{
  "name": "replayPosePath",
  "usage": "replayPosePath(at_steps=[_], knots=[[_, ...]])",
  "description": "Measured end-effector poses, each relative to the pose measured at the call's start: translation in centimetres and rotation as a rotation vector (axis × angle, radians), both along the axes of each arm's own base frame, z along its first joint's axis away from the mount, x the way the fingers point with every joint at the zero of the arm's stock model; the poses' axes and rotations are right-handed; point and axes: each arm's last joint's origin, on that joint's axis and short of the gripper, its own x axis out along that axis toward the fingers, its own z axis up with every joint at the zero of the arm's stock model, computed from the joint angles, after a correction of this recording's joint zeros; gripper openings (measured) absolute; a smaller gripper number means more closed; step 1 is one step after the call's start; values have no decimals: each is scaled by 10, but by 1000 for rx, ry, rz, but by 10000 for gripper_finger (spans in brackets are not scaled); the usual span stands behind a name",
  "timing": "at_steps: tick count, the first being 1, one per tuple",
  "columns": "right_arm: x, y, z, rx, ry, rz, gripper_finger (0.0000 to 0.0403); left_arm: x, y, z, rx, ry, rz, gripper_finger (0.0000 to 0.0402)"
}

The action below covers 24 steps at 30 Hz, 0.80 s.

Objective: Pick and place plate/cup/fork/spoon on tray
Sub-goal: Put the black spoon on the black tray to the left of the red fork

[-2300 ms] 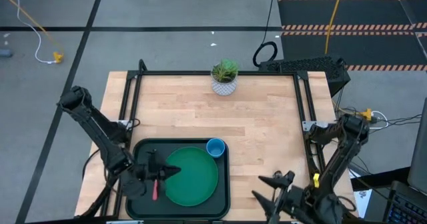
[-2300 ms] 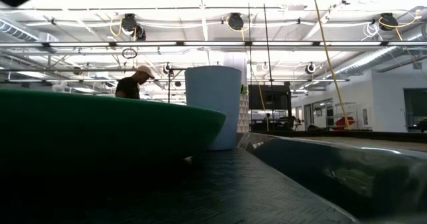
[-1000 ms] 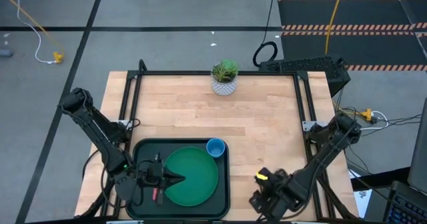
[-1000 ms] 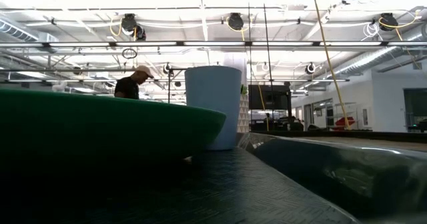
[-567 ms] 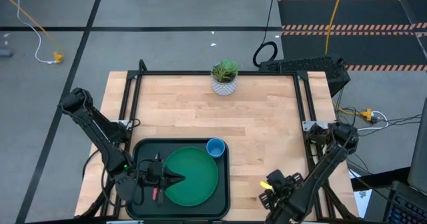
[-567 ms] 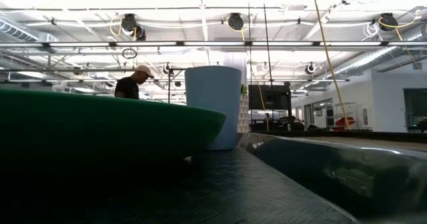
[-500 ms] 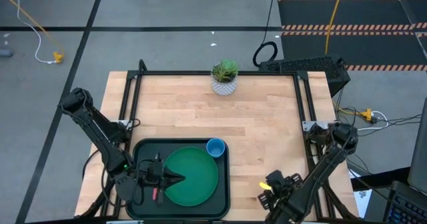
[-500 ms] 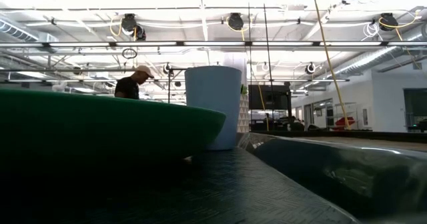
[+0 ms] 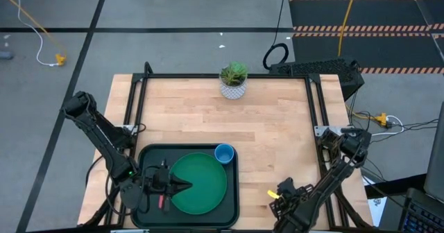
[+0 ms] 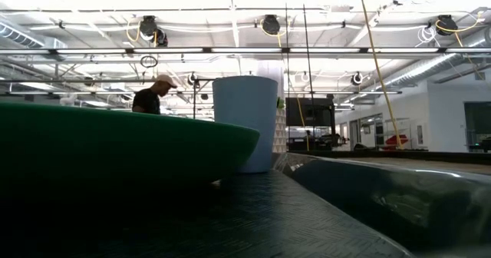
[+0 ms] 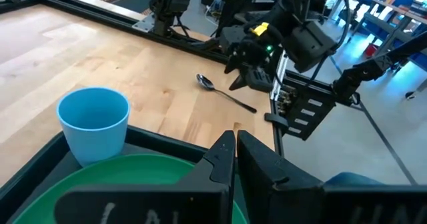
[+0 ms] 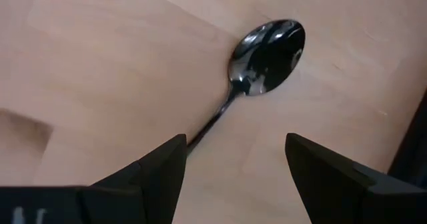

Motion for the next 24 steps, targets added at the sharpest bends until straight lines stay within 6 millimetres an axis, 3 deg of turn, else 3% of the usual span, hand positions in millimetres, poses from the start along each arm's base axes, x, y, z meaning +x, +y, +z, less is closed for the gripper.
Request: replayPosePath(at_steps=[13,24], knots=[[-5,-8,-37,43,-61,-87,238,0,0,0,3,-1,2,19],[-4,-10,-40,44,-75,-104,125,0,0,0,8,0,2,19]])
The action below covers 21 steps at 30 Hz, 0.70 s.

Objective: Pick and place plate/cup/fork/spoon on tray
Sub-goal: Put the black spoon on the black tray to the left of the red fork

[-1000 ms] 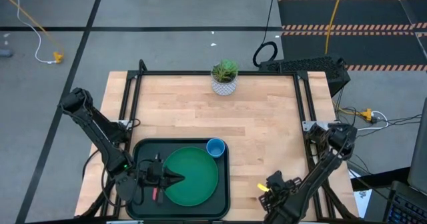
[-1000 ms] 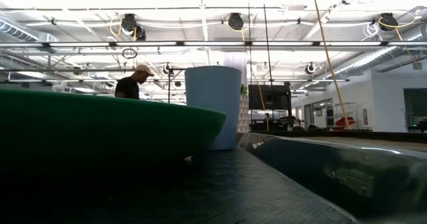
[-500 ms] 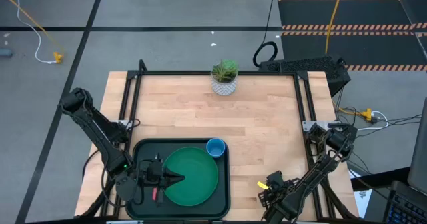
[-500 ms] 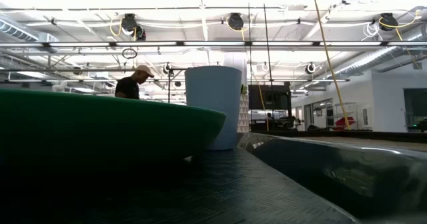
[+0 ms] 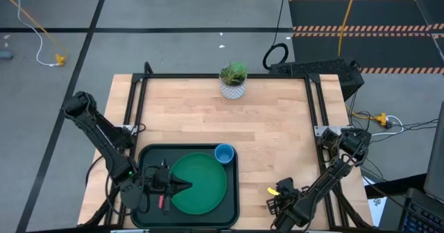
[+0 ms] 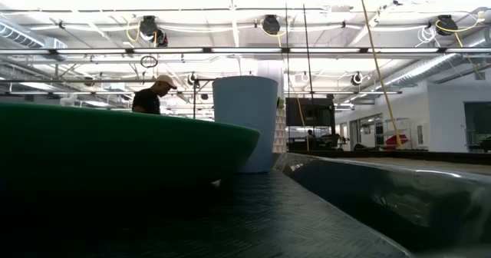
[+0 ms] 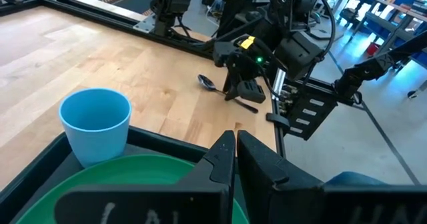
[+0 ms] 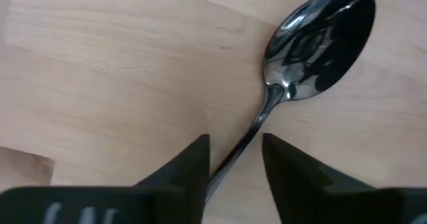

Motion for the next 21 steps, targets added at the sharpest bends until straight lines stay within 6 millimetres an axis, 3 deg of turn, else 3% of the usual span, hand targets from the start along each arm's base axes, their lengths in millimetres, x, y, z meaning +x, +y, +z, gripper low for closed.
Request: replayPosePath(at_steps=[12,21], knots=[[6,-6,0,1,13,18,14,0,0,-1,7,4,0,19],[9,-9,0,-7,12,69,2,-1,1,-2,10,14,2,19]])
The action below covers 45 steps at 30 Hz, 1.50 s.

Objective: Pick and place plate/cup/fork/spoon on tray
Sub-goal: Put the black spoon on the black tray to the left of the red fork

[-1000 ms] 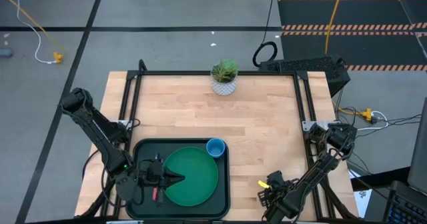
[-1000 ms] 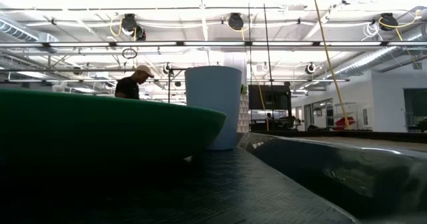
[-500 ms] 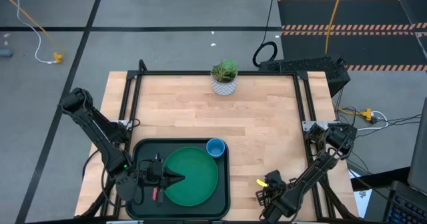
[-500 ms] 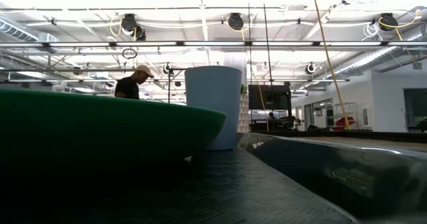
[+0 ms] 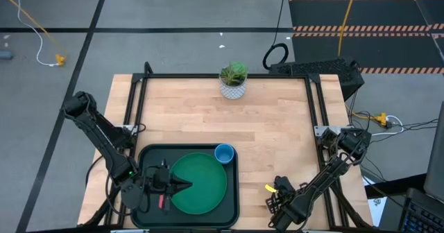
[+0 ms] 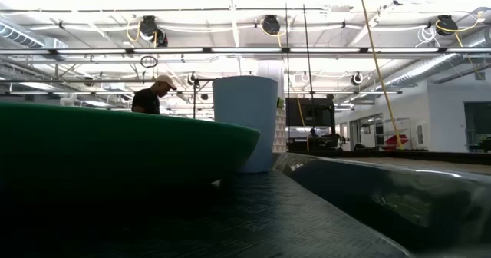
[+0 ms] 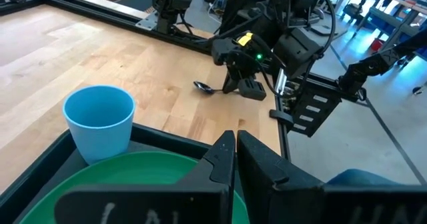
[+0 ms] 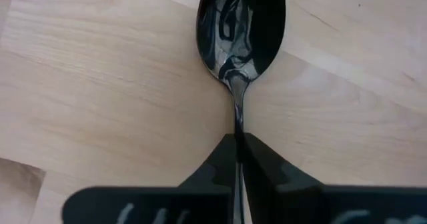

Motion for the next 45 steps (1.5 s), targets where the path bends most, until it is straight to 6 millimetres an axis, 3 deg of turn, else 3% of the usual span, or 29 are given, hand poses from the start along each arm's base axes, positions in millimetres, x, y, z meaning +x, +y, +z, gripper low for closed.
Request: replayPosePath(at_steps=[22,35,41,45], knots=[[2,-9,34,-81,-241,134,0,0,0,0,0,0,0,19],[11,-11,77,-202,-668,267,0,1,1,0,0,0,6,19],[21,-18,90,-319,-784,345,0,7,-4,-11,20,13,10,21],[32,-21,99,-388,-837,410,0,16,-4,-14,37,-9,19,46]])
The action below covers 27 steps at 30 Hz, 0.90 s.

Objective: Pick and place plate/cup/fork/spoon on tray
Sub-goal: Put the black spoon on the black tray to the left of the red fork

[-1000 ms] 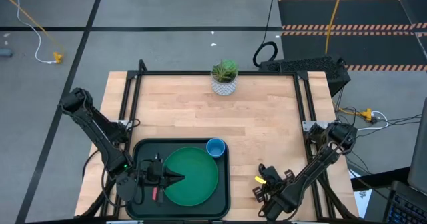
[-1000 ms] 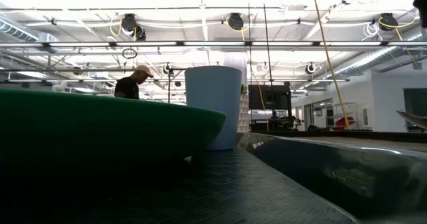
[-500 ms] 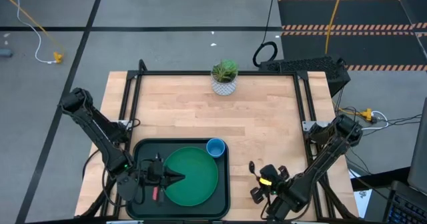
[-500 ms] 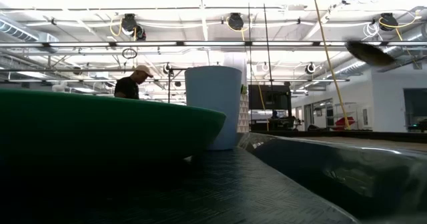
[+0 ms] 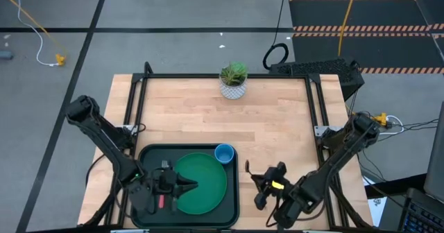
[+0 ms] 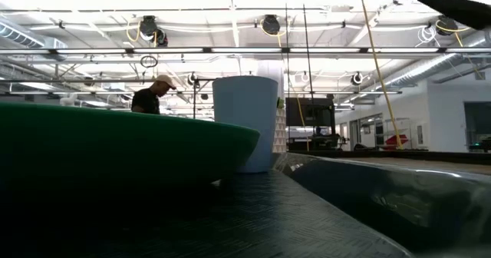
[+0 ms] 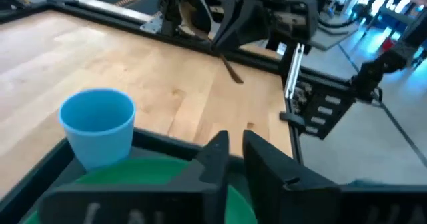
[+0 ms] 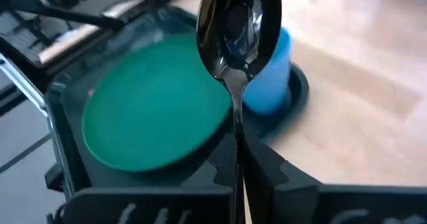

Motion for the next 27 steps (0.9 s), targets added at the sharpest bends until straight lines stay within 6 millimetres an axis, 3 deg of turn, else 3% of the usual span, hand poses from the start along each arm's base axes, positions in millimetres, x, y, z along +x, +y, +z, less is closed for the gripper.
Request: replayPosePath(at_steps=[6,13,19,27], knots=[[22,-6,13,-128,-83,49,0,16,2,-3,54,-42,15,132],[43,-7,25,-293,-218,-14,0,37,-7,-23,143,-97,12,214],[57,-10,39,-330,-289,-27,0,53,-13,-36,216,-181,47,242],[69,-8,43,-364,-335,-21,0,64,-3,-41,230,-212,177,248]])
